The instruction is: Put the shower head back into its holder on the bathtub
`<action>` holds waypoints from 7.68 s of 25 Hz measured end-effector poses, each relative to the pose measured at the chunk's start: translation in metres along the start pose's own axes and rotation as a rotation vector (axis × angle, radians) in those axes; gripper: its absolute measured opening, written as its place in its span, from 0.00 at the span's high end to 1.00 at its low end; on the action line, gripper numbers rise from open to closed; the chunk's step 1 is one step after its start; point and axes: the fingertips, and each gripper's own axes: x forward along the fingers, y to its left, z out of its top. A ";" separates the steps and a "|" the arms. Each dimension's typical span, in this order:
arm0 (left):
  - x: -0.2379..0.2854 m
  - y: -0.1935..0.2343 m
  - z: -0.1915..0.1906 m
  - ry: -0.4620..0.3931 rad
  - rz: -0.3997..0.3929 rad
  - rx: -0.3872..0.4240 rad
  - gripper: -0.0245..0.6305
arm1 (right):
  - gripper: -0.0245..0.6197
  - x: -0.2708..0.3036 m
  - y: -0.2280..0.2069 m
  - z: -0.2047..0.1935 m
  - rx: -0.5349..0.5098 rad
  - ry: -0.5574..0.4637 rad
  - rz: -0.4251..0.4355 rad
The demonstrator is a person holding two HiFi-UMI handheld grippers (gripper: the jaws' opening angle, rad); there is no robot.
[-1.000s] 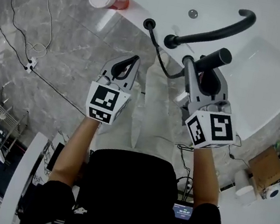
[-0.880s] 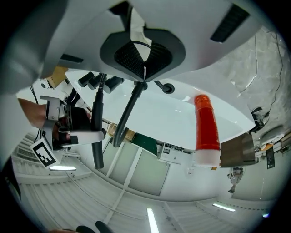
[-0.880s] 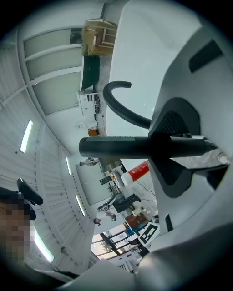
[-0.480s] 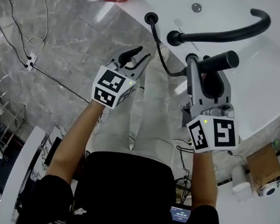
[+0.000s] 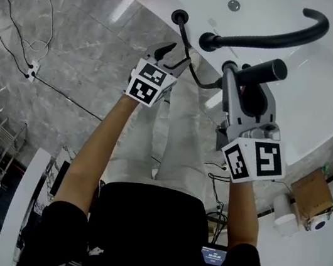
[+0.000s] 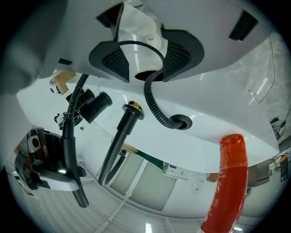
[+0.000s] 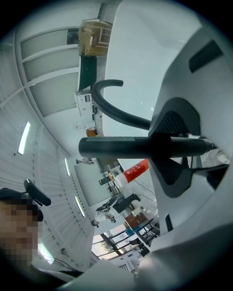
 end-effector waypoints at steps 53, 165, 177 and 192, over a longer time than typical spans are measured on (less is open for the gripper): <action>-0.003 0.003 0.021 0.034 -0.004 -0.023 0.86 | 0.74 0.017 0.001 -0.005 0.025 0.012 0.017; -0.027 0.055 0.079 0.103 0.187 0.074 0.87 | 0.74 0.045 0.003 -0.022 0.021 0.075 0.076; -0.010 0.059 0.072 0.172 0.233 0.107 0.86 | 0.74 0.045 0.003 -0.024 0.016 0.076 0.083; -0.017 0.045 0.066 0.111 0.176 0.094 0.61 | 0.74 0.039 0.010 -0.014 0.000 0.065 0.080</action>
